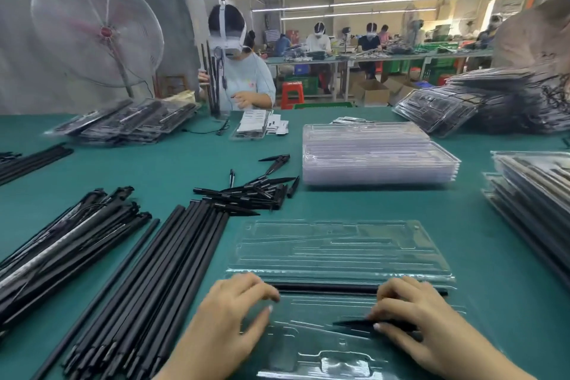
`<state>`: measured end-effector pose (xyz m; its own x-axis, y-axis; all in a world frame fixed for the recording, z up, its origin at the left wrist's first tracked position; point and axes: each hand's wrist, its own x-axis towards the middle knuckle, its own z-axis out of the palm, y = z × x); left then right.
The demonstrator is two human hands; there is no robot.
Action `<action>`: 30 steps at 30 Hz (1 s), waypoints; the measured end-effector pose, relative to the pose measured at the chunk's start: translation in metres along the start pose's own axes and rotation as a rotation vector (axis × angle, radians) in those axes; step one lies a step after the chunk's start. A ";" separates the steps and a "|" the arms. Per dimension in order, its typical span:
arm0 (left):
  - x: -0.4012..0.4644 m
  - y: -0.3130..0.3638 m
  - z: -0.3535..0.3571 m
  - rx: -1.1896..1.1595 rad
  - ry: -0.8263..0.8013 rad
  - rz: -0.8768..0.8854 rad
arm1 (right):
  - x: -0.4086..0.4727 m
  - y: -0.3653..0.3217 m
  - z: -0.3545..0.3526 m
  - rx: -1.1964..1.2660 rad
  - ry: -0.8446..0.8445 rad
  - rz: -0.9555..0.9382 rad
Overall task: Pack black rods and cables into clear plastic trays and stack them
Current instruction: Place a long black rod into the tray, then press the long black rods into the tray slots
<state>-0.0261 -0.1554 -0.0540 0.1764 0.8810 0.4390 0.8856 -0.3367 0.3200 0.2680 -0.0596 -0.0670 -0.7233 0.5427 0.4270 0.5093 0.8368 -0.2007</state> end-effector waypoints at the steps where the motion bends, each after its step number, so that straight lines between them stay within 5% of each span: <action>1: 0.001 -0.010 -0.009 -0.006 0.036 -0.093 | 0.004 -0.001 -0.002 -0.081 -0.002 -0.046; 6: -0.003 -0.084 -0.055 0.023 0.158 -0.418 | 0.022 -0.005 -0.016 -0.329 -0.094 -0.185; 9: -0.006 -0.140 -0.080 0.242 0.197 -0.591 | 0.031 -0.007 -0.021 -0.333 -0.130 -0.157; 14: -0.014 -0.206 -0.094 0.706 -0.188 -0.909 | 0.044 -0.028 -0.016 -0.183 -0.085 -0.071; 24: -0.025 -0.218 -0.088 1.151 -0.282 -0.715 | 0.049 -0.045 0.018 -0.119 -0.144 -0.093; 30: -0.021 -0.227 -0.108 0.754 -0.115 -0.670 | 0.050 -0.046 0.020 -0.033 -0.144 -0.047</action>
<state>-0.2772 -0.1336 -0.0457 -0.4509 0.8516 0.2672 0.8506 0.5007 -0.1604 0.1995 -0.0699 -0.0539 -0.8052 0.5093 0.3039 0.4864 0.8603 -0.1530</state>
